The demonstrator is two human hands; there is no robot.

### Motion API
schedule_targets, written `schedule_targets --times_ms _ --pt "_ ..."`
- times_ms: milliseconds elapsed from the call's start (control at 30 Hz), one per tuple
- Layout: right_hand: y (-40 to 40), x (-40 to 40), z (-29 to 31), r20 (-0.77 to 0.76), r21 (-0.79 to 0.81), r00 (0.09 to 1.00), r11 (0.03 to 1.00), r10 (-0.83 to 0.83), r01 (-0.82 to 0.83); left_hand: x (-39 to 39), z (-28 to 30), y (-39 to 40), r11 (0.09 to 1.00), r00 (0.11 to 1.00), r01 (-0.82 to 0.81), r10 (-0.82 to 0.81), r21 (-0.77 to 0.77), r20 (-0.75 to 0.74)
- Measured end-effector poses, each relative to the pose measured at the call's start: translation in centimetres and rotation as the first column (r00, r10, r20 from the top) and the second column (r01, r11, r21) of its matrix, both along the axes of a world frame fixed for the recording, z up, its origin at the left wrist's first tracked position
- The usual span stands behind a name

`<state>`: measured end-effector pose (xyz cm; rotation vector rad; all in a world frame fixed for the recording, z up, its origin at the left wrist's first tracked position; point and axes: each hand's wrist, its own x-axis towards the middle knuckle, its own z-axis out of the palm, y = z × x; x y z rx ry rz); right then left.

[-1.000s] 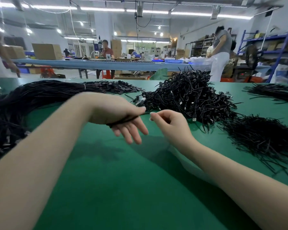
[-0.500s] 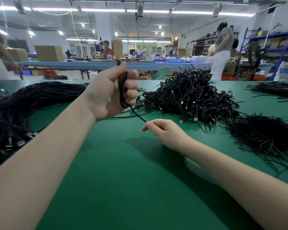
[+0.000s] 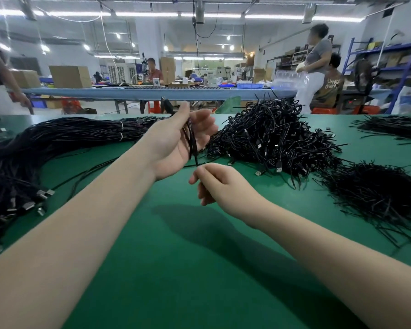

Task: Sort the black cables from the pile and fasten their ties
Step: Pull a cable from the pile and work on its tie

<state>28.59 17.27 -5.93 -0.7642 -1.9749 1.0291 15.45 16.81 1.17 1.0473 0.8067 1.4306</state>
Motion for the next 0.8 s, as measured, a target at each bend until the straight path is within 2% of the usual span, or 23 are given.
schedule_targets --times_ms 167,267,333,400,467,567,633,700,733,767,800 --pt "1.3 1.2 -1.0 -0.09 -0.233 0.995 0.972 -0.042 0.02 -0.1 -0.6 -0.5 0.991 0.992 0.116 -0.113 -0.063 0.049" --pt "1.9 1.4 -1.1 -0.255 -0.469 0.966 0.878 -0.032 -0.095 0.3 -1.7 -0.4 0.963 0.969 0.242 -0.233 -0.119 0.084" --pt "2.0 1.4 -1.1 -0.309 -0.531 0.951 0.833 -0.018 -0.156 0.7 -2.7 -0.3 0.941 0.955 0.295 -0.288 -0.165 0.066" --pt "2.1 1.3 -1.3 -0.286 -0.523 0.957 0.844 -0.042 -0.119 0.8 -3.5 -0.3 0.934 0.956 0.293 -0.293 -0.203 0.028" --pt "2.2 1.2 -1.8 -0.232 -0.486 0.97 0.873 -0.078 -0.046 0.8 -3.7 -0.2 0.943 0.965 0.24 -0.258 -0.228 -0.049" --pt "2.3 1.1 -2.4 -0.215 -0.434 0.971 0.901 -0.106 0.002 0.7 -3.3 -0.2 0.962 0.937 0.144 -0.208 -0.232 -0.282" --pt "2.4 1.0 -2.4 -0.244 -0.444 0.962 0.896 -0.125 0.004 0.6 -3.0 -0.2 0.978 0.846 0.045 -0.145 -0.202 -0.513" --pt "2.6 1.1 -2.3 -0.265 -0.47 0.953 0.883 -0.144 0.002 0.4 -3.0 0.0 0.99 0.692 -0.069 -0.043 -0.126 -0.721" --pt "2.6 1.1 -2.4 -0.261 -0.469 0.955 0.883 -0.141 0.003 0.4 -3.2 0.1 0.991 0.661 -0.092 -0.014 -0.1 -0.75" --pt "2.6 1.2 -2.4 -0.248 -0.46 0.961 0.888 -0.126 -0.002 0.5 -3.4 0.2 0.991 0.689 -0.082 -0.017 -0.102 -0.725" --pt "2.6 1.1 -2.5 -0.234 -0.447 0.967 0.894 -0.098 -0.017 0.6 -3.6 0.2 0.991 0.76 -0.042 -0.051 -0.127 -0.648"
